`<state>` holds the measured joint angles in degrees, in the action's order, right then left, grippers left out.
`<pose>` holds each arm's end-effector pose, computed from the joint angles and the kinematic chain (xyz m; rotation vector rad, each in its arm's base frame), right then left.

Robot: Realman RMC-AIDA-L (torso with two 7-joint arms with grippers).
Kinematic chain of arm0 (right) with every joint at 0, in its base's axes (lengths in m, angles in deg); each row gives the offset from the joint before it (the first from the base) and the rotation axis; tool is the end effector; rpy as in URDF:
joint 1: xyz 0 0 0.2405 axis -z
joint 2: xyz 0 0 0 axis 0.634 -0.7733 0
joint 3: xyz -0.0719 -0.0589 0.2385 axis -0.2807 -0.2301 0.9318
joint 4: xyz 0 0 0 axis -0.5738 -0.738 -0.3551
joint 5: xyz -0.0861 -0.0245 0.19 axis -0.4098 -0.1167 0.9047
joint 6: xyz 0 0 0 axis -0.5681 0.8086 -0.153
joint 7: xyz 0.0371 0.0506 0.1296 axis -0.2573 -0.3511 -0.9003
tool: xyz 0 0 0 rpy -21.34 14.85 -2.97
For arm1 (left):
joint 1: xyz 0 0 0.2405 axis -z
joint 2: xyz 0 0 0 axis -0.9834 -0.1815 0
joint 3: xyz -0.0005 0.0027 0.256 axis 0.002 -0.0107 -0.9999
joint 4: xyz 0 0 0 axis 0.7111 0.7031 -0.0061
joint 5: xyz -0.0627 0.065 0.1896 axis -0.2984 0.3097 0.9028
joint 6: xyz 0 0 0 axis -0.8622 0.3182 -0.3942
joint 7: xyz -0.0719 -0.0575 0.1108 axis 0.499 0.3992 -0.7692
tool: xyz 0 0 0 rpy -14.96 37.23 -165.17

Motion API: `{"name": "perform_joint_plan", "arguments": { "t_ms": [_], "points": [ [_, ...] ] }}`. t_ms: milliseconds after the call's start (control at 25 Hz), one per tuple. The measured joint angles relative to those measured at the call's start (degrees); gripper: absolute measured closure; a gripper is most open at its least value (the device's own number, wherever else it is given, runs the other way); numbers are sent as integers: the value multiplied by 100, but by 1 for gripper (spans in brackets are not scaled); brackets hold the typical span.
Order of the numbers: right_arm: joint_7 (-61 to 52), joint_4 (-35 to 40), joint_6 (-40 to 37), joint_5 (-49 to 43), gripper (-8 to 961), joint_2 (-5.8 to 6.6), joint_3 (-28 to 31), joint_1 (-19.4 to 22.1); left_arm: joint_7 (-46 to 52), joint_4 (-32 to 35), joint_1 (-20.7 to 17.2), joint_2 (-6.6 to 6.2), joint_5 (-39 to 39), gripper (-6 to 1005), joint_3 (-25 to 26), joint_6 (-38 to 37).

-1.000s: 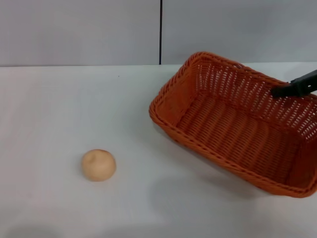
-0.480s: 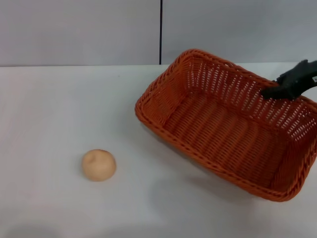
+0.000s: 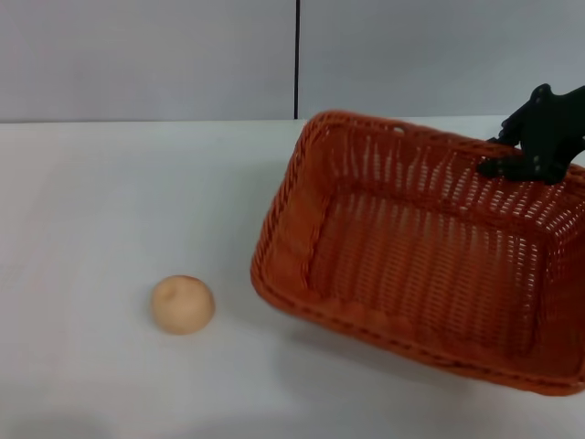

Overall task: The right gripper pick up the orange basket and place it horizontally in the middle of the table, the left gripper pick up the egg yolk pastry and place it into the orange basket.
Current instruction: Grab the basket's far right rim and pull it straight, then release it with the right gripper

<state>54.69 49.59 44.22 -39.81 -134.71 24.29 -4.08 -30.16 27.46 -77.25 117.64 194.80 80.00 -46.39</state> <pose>0.2032 0.3955 0.0577 -2.8920 0.1085 -0.3098 -0.4199 0.1528 0.0424 -1.3201 -0.7018 -0.7192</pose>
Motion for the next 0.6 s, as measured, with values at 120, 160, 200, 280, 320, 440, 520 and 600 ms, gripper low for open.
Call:
{"name": "perform_joint_plan", "arguments": {
  "t_ms": [120,160,200,280,320,440,520,600],
  "points": [
    [477,-2,51,-6,760,-13,-36,23,-13,-47,-103,24,-6,155,3,4],
    [628,-11,50,-22,760,-16,-52,34,-16,-63,-120,29,-5,155,3,4],
    [739,-22,48,-58,760,-18,-63,39,-21,-93,-150,33,-6,155,2,5],
    [985,-30,30,-189,760,-22,-72,40,-25,-151,-193,38,-6,155,2,8],
    [1095,-22,18,-243,760,-24,-73,39,-27,-183,-211,41,-5,155,0,11],
    [1527,45,-14,-319,760,-27,-45,42,-28,-262,-255,48,7,156,-23,23],
    [1808,90,-58,-279,760,-36,30,56,-29,-302,-274,52,23,156,-35,30],
    [2075,118,-109,-155,759,-52,115,76,-30,-385,-323,55,33,156,-47,36]
  ]
}}
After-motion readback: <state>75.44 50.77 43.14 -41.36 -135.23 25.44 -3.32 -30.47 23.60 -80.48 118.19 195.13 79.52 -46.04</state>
